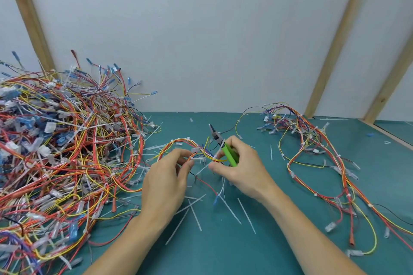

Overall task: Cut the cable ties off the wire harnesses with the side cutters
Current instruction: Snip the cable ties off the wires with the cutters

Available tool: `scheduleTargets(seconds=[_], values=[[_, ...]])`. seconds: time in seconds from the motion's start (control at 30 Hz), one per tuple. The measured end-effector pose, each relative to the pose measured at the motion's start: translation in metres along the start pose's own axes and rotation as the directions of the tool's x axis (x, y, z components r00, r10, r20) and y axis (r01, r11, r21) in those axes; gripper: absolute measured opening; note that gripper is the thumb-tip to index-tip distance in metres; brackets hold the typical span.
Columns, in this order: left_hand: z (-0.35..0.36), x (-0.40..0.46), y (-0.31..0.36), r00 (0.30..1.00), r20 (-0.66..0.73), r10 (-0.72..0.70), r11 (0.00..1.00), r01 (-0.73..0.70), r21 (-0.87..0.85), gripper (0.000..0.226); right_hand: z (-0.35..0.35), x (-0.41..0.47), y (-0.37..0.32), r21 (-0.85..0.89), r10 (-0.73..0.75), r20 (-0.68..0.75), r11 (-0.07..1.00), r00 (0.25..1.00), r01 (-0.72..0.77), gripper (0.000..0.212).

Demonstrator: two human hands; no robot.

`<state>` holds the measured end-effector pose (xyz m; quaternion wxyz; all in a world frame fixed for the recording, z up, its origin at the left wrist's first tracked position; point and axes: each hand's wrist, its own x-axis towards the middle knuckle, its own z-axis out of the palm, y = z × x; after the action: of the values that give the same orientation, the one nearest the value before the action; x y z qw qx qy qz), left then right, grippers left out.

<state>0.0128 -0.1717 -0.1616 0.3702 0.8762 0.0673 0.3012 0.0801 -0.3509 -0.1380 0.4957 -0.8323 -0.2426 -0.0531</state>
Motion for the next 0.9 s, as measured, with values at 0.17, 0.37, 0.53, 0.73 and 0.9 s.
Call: scheduleTargets(seconds=[0.17, 0.37, 0.53, 0.73, 0.9], values=[[-0.001, -0.001, 0.0, 0.997, -0.009, 0.076, 0.996, -0.076, 0.042, 0.01, 0.003, 0.0, -0.005, -0.033, -0.086, -0.147, 0.996, 0.985, 0.082, 0.035], [-0.002, -0.001, 0.005, 0.988, -0.024, 0.154, 0.985, -0.151, 0.082, 0.006, 0.002, 0.0, -0.01, -0.16, -0.129, -0.282, 0.983, 0.951, 0.086, 0.037], [-0.003, -0.004, 0.01, 0.978, -0.015, 0.21, 0.976, -0.209, 0.058, 0.021, 0.001, -0.002, -0.015, -0.046, -0.178, -0.326, 0.984, 0.929, 0.172, 0.032], [-0.004, 0.001, 0.006, 0.959, -0.076, 0.272, 0.956, -0.279, -0.096, 0.013, 0.003, -0.003, -0.023, 0.071, -0.184, -0.307, 0.974, 0.934, 0.215, 0.026], [-0.004, 0.005, 0.002, 0.999, -0.043, 0.026, 0.935, -0.04, -0.353, 0.013, -0.018, 0.008, -0.031, 0.514, 0.08, -0.177, 0.858, 0.981, 0.023, 0.038]])
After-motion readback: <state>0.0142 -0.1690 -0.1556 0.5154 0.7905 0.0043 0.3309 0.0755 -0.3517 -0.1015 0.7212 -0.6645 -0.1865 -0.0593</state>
